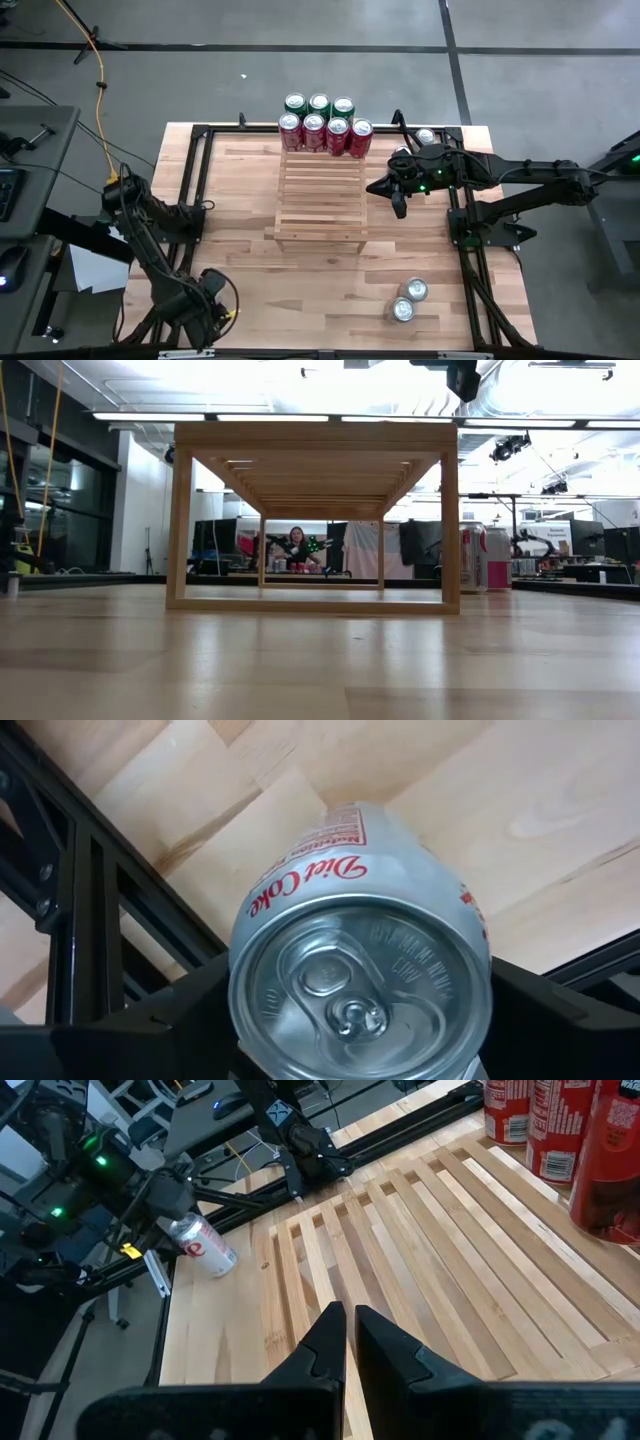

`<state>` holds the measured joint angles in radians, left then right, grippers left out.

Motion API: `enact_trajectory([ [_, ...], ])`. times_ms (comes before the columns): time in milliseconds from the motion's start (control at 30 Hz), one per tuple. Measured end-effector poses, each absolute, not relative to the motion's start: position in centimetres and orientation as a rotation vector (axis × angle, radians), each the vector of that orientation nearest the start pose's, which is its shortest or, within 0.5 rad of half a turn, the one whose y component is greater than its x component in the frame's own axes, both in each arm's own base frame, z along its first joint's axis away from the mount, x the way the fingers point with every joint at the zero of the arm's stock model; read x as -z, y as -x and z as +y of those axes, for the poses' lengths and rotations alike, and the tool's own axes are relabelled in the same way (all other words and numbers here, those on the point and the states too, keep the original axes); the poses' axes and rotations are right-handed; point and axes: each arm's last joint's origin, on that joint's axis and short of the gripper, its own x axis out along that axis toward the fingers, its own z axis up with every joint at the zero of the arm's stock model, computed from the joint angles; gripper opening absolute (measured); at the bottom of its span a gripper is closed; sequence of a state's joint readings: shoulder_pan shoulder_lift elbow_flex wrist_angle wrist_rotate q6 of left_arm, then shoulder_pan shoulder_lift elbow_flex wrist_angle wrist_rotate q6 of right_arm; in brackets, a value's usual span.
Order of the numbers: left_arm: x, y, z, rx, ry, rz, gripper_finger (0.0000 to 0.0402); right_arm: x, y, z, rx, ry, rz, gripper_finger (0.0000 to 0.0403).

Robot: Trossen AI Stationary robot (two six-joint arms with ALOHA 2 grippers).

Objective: Place canned beverage on shelf
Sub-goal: Put the bottom left silver soda can on the shelf

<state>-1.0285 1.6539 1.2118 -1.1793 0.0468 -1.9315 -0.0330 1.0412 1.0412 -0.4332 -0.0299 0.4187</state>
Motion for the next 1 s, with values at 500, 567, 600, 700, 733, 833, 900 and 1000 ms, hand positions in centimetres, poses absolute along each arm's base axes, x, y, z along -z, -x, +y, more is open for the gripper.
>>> enact_trajectory([
  [500, -33.4, -15.3, -21.6, -0.410, 0.906, 1.340, 0.0281, -35.6, -22.2, -0.6, 0.084, -0.452, 0.362, 0.0012],
  [567, -36.8, -15.4, -19.9, -0.359, 0.961, 1.208, 0.0281, -35.9, -22.3, -0.6, 0.073, -0.453, 0.333, 0.0012],
  [600, -38.2, -15.6, -18.8, -0.352, 0.971, 1.148, 0.0281, -36.1, -22.3, -0.6, 0.069, -0.454, 0.319, 0.0012],
  [700, -41.9, -16.3, -15.4, -0.372, 0.946, 1.020, 0.0281, -36.4, -22.4, -0.6, 0.064, -0.478, 0.283, 0.0012],
  [733, -42.9, -16.6, -14.2, -0.379, 0.920, 0.990, 0.0281, -36.5, -22.5, -0.6, 0.061, -0.484, 0.272, 0.0012],
  [833, -45.0, -18.1, -10.7, -0.410, 0.805, 0.942, 0.0281, -36.7, -22.5, -0.6, 0.052, -0.500, 0.247, 0.0012],
  [900, -45.9, -19.3, -8.5, -0.415, 0.722, 0.909, 0.0281, -36.9, -22.6, -0.6, 0.045, -0.500, 0.233, 0.0012],
  [1000, -46.9, -20.9, -5.7, -0.406, 0.572, 0.868, 0.0281, -37.1, -22.6, -0.6, 0.032, -0.505, 0.210, 0.0012],
])
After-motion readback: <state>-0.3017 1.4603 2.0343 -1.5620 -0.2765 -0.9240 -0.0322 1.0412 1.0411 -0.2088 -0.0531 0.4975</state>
